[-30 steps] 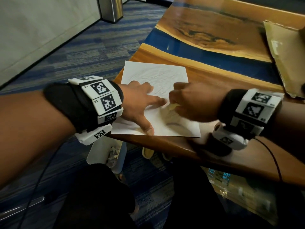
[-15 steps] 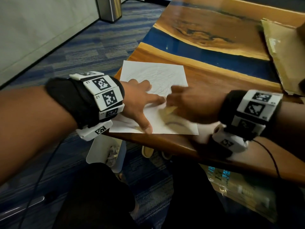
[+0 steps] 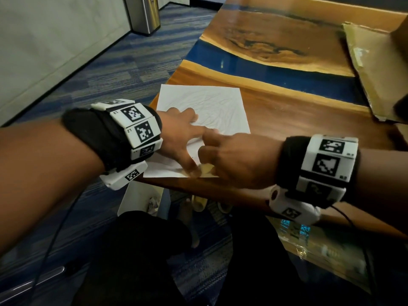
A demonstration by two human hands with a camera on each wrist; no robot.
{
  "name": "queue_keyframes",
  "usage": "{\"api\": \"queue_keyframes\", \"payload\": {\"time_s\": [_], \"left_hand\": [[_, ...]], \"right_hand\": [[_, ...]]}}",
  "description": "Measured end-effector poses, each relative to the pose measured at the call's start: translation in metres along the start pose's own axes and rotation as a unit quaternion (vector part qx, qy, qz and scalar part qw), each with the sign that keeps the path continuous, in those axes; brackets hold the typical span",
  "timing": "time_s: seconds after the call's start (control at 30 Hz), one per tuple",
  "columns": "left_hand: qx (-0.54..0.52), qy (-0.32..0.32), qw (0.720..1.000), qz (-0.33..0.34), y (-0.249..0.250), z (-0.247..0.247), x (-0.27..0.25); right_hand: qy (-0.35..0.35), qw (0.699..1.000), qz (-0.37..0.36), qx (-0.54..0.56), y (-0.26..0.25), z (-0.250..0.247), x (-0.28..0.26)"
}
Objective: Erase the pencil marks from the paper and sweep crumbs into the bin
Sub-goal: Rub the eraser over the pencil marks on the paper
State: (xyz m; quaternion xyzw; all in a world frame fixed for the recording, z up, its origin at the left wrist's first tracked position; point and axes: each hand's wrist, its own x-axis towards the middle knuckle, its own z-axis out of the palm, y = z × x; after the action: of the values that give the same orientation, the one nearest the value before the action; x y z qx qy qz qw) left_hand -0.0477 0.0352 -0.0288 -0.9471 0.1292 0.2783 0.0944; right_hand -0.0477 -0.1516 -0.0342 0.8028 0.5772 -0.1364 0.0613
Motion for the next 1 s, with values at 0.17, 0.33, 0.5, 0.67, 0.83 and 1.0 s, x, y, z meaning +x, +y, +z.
{"api": "queue_keyframes", "payload": {"time_s": [0.17, 0.33, 0.5, 0.67, 0.83, 1.0], "left_hand": [[0.007, -0.017, 1.0, -0.002, 0.0, -0.002, 0.0], [0.012, -0.017, 1.0, 0.004, 0.0, -0.002, 0.003], [-0.003, -0.02, 1.0, -0.004, 0.0, -0.004, 0.003], [-0.013, 0.003, 1.0, -0.006, 0.007, -0.002, 0.002], [-0.006, -0.005, 1.0, -0.017, 0.006, -0.002, -0.001], [-0.006, -0.011, 1.0, -0.022, 0.002, 0.0, -0.005]], "right_hand": [[0.023, 0.99, 0.136, 0.009, 0.038, -0.01, -0.006], [-0.004, 0.997, 0.066, 0.035, 0.023, -0.006, -0.005], [0.011, 0.984, 0.179, 0.001, 0.061, -0.012, -0.008], [0.015, 0.993, 0.112, 0.025, 0.022, -0.009, -0.011], [0.017, 0.992, 0.122, 0.019, 0.028, -0.01, -0.005], [0.026, 0.995, 0.092, 0.006, 0.012, -0.009, -0.003]]}}
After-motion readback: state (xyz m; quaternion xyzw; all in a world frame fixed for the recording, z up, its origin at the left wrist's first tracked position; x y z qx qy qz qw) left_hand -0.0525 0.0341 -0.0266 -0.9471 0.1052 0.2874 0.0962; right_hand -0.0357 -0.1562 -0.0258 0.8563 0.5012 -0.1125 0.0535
